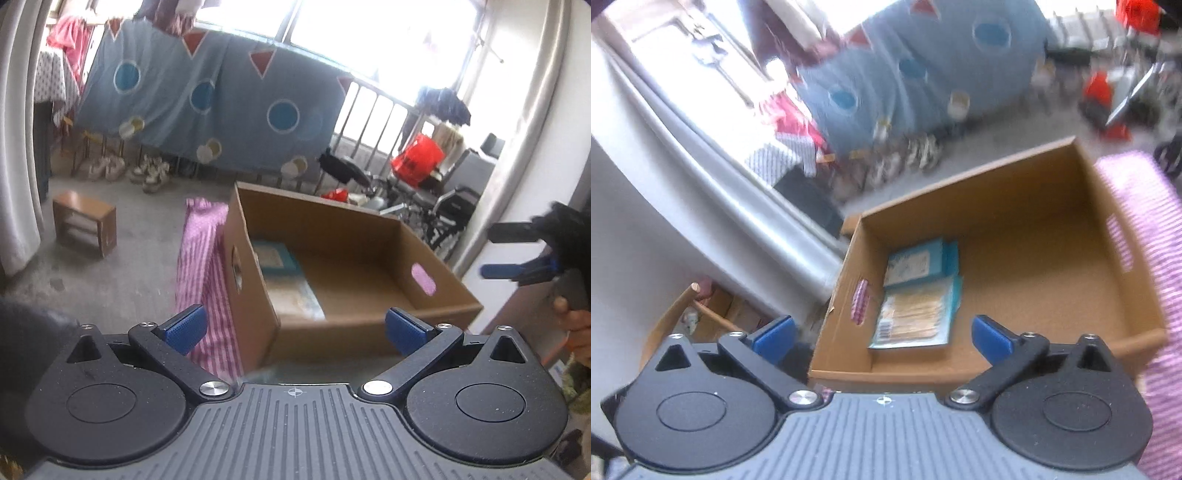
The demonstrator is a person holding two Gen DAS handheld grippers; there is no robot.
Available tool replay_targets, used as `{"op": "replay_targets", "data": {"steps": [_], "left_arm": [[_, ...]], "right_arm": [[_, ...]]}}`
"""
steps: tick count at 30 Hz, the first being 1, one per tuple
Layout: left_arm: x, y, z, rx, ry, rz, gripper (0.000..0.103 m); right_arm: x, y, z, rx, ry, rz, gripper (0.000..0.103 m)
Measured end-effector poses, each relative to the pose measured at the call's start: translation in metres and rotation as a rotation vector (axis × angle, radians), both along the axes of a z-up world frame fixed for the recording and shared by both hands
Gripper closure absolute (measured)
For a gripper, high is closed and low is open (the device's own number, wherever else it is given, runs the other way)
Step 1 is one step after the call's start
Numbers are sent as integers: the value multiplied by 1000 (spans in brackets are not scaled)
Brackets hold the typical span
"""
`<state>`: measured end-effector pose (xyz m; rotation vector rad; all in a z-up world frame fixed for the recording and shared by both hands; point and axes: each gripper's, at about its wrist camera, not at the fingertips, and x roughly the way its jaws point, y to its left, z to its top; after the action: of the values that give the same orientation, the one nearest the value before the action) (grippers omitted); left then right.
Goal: Organize soft objects
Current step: 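Move the right gripper back to the pile of blue mask packs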
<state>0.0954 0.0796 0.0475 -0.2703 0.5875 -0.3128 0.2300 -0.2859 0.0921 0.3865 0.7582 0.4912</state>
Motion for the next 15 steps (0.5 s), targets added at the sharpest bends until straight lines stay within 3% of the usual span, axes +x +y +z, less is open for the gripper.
{"op": "replay_targets", "data": {"steps": [5, 8, 11, 15], "left_arm": [[-5, -1, -13, -30, 67, -30, 0], [-14, -4, -18, -42, 64, -70, 0], [-23, -12, -18, -36, 18, -129, 0], [-26, -25, -24, 16, 5, -144, 0]], "right_arm": [[-40, -2, -7, -227, -55, -167, 0], [-56, 5, -12, -363, -114, -230, 0], [-67, 3, -13, -319, -181, -203, 0], [-86, -12, -14, -106, -237, -180, 0]]}}
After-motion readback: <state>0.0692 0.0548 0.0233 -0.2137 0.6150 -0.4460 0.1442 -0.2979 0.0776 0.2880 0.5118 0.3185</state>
